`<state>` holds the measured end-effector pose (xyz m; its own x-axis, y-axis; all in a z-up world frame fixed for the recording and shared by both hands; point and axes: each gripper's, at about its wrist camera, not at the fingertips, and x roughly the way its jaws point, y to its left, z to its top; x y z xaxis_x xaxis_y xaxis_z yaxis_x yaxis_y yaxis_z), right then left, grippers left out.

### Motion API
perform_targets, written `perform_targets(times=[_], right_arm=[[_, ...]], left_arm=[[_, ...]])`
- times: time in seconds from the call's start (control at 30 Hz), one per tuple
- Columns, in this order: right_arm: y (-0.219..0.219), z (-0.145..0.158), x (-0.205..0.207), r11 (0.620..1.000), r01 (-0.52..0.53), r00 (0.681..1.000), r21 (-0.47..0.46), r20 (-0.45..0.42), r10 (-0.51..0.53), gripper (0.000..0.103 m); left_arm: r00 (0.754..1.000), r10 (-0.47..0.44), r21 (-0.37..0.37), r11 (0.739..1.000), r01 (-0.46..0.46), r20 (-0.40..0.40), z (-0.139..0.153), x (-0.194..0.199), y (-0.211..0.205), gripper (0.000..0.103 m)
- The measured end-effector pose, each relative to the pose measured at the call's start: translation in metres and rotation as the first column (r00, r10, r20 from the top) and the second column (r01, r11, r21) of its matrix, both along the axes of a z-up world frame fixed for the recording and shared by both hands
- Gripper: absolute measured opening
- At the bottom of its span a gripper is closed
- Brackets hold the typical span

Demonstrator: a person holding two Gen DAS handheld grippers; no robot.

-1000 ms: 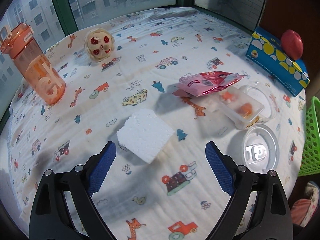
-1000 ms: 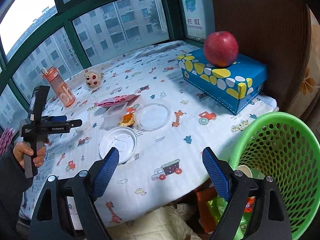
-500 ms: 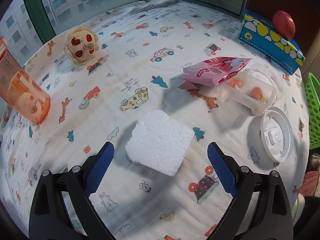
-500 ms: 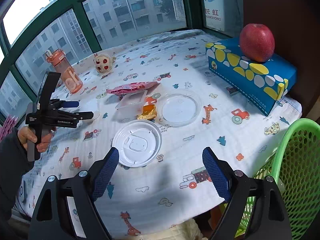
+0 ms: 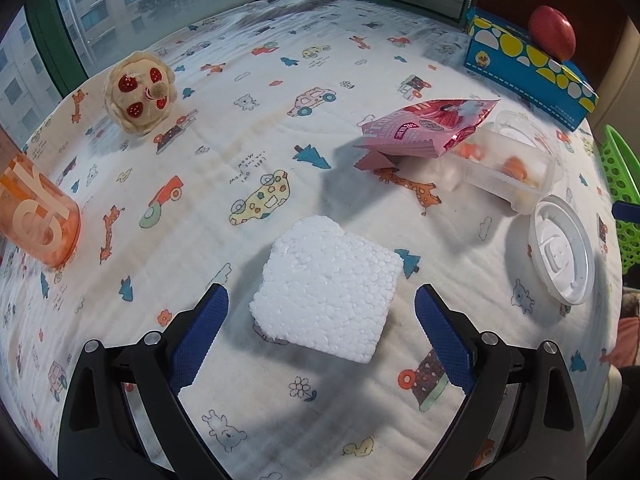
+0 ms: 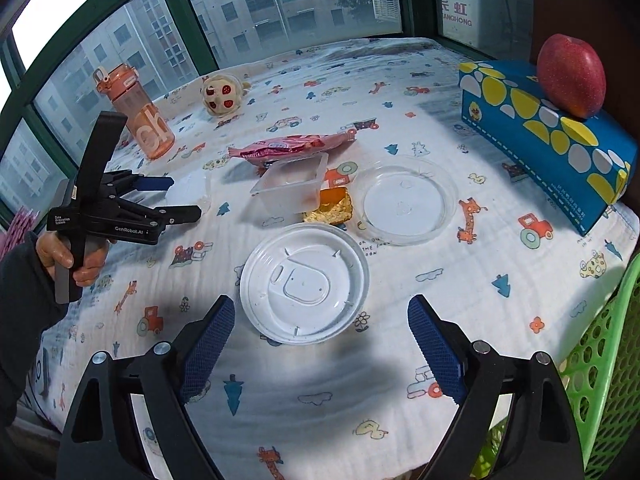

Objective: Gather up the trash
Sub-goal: 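Close the left tool on the foam block while the right tool grasps the white lid, then carry the lid and foam block over the basket and release both tools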

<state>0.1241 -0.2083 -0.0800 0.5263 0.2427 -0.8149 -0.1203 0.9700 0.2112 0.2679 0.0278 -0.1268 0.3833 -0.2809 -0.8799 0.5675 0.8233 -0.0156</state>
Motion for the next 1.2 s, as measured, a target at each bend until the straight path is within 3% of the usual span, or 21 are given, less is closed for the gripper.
perform_targets(times=[0.23, 0.93, 1.2], right_arm=[[0.011, -0.015, 0.011, 1.000, -0.024, 0.999, -0.013, -0.030, 0.024, 0.088], [0.037, -0.047, 0.036, 0.996, -0.048, 0.997, -0.069, -0.069, 0.043, 0.092], [0.034, -0.031, 0.022, 0.997, -0.054, 0.998, -0.060, -0.034, 0.052, 0.090]], left_arm=[[1.000, 0.015, -0.014, 1.000, -0.015, -0.003, -0.004, -0.001, 0.002, 0.070], [0.992, 0.123, -0.082, 0.989, -0.123, -0.001, 0.018, -0.030, 0.022, 0.069], [0.991, 0.132, -0.106, 0.986, -0.132, -0.008, 0.028, -0.045, 0.016, 0.069]])
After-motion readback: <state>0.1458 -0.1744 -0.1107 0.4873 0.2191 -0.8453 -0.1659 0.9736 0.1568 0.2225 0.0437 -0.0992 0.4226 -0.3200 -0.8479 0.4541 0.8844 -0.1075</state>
